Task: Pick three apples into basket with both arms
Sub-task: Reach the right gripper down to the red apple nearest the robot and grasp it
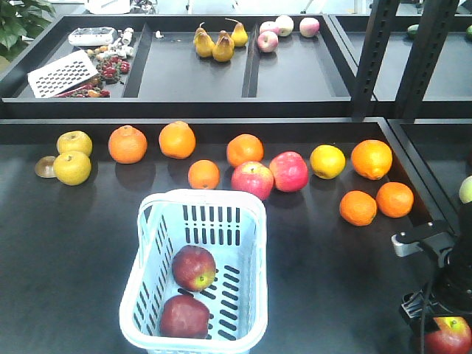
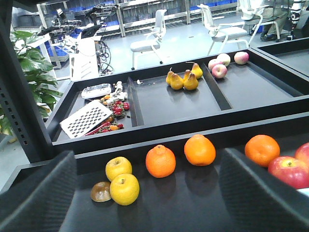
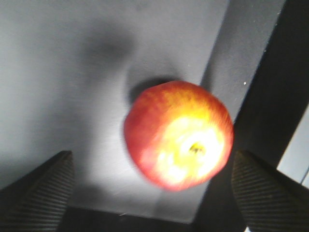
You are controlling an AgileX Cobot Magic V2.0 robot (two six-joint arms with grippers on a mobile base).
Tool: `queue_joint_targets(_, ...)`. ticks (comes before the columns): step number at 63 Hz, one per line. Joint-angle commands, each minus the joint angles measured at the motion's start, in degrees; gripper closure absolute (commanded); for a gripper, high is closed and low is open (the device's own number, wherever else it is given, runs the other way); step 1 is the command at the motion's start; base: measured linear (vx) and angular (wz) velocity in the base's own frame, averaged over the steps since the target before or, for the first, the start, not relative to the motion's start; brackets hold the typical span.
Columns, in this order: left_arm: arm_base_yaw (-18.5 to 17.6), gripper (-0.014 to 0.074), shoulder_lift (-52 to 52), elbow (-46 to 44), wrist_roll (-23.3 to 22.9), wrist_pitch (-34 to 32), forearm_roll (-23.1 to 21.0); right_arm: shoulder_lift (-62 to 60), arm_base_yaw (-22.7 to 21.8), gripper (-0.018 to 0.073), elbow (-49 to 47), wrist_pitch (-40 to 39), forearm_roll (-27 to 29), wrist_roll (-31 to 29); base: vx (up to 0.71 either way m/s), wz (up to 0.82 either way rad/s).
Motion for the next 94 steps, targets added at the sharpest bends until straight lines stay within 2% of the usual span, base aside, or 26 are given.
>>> queue_joint_targets(1, 0.1, 0.0025, -0.1, -1.4, -0.7, -2.8, 1.1, -0.8, -0.2, -0.0061, -1.2, -2.3, -2.5, -0.8, 0.00, 0.00)
queue_joint_targets(20, 0.1, 0.0025, -0.1, -1.4, -0.7, -2.8, 1.1, 0.3, -0.2, -0.0058, -1.2, -5.4, -5.2, -0.8, 0.00, 0.00)
queue_joint_targets(77, 0.1, 0.0025, -0.1, -1.4, -0.7, -2.8, 1.1, 11.7, -0.3, -0.0052, -1.2, -4.6, -5.7, 0.1, 0.00, 0.00)
queue_joint_targets(84, 0.1, 0.0025, -0.1, -1.4, -0.7, -2.8, 1.1, 12.0, -0.3, -0.0024, -1.2, -3.9, -5.7, 0.9, 0.00, 0.00)
queue_joint_targets(94, 0.1, 0.0025, -0.1, -1.4, -0.7, -2.8, 1.1, 12.0, -0.3, 0.0083, -1.2, -3.3, -5.6, 3.7, 0.00, 0.00)
